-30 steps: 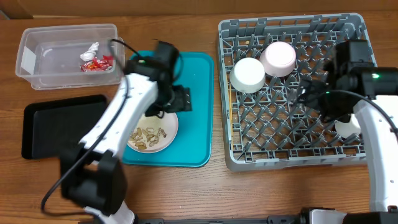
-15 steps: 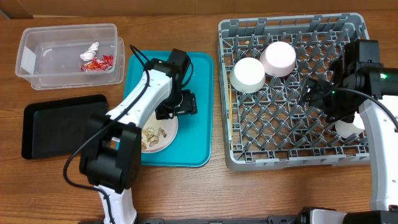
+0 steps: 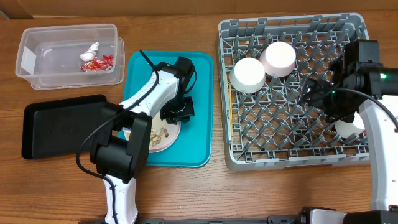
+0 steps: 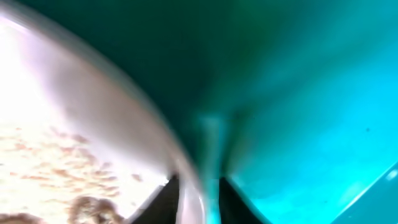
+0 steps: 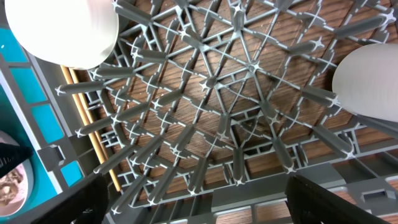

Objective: Sort waste into correct bins and load items into the dishwasher
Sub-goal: 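Grasp the white plate rim with the left gripper and lift, then tip the plate over the black tray to dump rice and shells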

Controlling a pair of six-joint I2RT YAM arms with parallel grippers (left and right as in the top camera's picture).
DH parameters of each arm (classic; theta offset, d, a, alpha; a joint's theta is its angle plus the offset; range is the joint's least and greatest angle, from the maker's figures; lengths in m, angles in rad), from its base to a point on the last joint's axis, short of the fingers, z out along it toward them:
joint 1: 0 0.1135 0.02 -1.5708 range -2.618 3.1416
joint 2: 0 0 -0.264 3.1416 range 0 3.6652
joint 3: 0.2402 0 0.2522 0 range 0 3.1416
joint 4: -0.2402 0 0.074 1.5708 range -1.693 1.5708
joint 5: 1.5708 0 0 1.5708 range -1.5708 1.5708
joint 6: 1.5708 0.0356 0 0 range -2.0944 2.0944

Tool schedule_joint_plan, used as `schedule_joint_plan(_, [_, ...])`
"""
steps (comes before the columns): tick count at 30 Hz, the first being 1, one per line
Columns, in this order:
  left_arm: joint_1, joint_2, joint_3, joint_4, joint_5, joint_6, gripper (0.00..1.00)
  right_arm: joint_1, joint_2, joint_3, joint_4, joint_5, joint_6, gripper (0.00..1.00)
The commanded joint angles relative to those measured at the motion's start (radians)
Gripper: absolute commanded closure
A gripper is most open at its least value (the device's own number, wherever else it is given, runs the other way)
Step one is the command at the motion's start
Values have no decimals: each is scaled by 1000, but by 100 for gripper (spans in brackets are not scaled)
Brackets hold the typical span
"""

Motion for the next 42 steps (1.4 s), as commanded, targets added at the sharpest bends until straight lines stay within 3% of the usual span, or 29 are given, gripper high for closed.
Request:
schedule_joint_plan(1, [-8,15,-7,5,-37,-5,90,-2,-10,17,2,-9,-5,7])
schedule_joint_plan(4, [-8,15,-7,3,-64,-3,96,-2,-10,17,3,-8,-5,6])
schedule_joint_plan(10, [-7,14,-2,-7,-134,7,96,-2,-10,17,2,-5,-5,7])
schedule_joint_plan(20, [-8,3,87,-148,-291,-6,96,-2,-10,17,3,-6,-5,7])
schedule_joint_plan(42, [6,1,306,-366,-332,-39,96,-2,-10,17,-2,-5,-6,7])
